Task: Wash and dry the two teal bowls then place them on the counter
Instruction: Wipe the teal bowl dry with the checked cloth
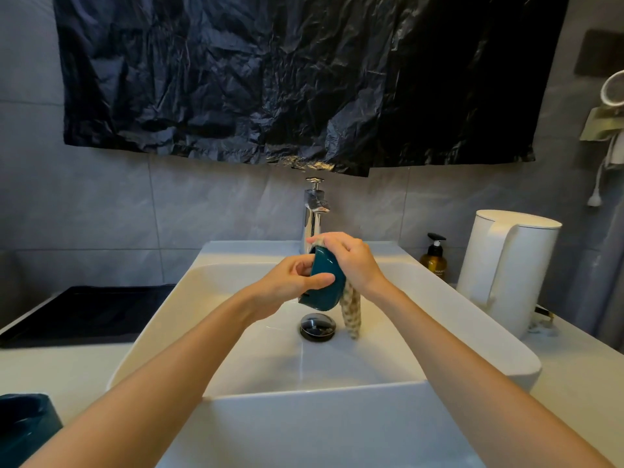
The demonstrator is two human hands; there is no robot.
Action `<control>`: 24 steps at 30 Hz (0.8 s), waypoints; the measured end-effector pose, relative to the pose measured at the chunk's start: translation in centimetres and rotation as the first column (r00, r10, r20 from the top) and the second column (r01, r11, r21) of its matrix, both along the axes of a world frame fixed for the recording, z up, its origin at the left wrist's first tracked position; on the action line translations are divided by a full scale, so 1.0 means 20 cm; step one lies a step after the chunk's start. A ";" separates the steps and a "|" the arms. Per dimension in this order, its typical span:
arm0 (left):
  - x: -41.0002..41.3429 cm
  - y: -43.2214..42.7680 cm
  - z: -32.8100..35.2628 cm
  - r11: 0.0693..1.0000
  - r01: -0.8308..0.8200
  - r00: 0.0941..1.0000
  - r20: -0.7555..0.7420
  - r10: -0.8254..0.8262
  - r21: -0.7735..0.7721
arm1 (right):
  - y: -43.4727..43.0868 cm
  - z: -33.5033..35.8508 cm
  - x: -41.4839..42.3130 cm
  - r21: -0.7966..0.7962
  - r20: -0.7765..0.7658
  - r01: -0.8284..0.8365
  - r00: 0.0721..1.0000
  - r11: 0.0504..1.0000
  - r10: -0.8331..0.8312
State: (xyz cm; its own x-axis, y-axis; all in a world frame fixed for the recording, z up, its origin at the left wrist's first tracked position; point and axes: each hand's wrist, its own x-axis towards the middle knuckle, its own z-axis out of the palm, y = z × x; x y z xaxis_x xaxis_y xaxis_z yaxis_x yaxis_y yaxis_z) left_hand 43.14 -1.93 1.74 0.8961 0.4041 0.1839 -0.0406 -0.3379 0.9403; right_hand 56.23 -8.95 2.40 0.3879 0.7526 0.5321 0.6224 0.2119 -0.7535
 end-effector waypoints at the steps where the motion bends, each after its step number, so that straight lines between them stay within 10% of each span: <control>1: 0.00 0.00 0.00 1.000 -0.005 1.000 0.002 0.005 -0.010 | -0.01 -0.01 -0.01 0.022 0.056 0.009 0.998 1.000 -0.010; 5: 0.00 0.02 0.01 0.999 -0.054 0.997 0.049 0.054 -0.001 | -0.02 -0.04 -0.06 0.133 0.354 0.028 0.932 0.991 -0.074; 11: 0.00 0.02 0.00 1.000 0.029 0.999 0.017 -0.029 0.009 | 0.01 0.02 -0.01 0.012 -0.173 0.079 0.982 0.997 -0.076; 16: -0.01 0.02 0.02 1.000 -0.003 0.999 0.035 0.002 0.031 | -0.03 -0.03 -0.07 0.178 0.301 0.038 0.949 0.983 -0.091; 21: -0.01 0.01 0.01 0.998 0.052 0.999 -0.007 -0.052 0.043 | 0.01 0.03 0.00 0.002 -0.140 0.052 0.989 0.999 -0.051; 24: -0.01 0.01 0.02 0.998 0.039 0.999 0.003 -0.039 0.044 | -0.03 0.00 -0.02 0.098 0.048 0.051 0.997 0.994 -0.055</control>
